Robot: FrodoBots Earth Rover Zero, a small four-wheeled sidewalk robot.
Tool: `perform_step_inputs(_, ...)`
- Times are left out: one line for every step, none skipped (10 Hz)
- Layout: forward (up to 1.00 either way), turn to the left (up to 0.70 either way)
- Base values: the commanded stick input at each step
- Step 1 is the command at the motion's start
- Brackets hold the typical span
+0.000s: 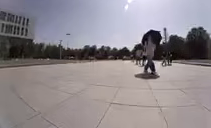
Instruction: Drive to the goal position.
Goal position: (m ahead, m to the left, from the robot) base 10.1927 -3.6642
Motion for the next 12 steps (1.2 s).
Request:
perform_step_inputs(1.0, 0.0)
perform_step_inputs(1.0, 0.0)
perform_step_inputs(1.0, 0.0)
perform_step_inputs(1.0, 0.0)
perform_step_inputs(1.0, 0.0)
perform_step_inputs(1.0, 0.0)
perform_step_inputs(1.0, 0.0)
perform_step_inputs(1.0, 0.0)
perform_step_inputs(1.0, -0.2)
perform_step_inputs(1.0, -0.4)
perform_step_inputs(1.0, -0.4)
perform_step_inputs(1.0, -0.4)
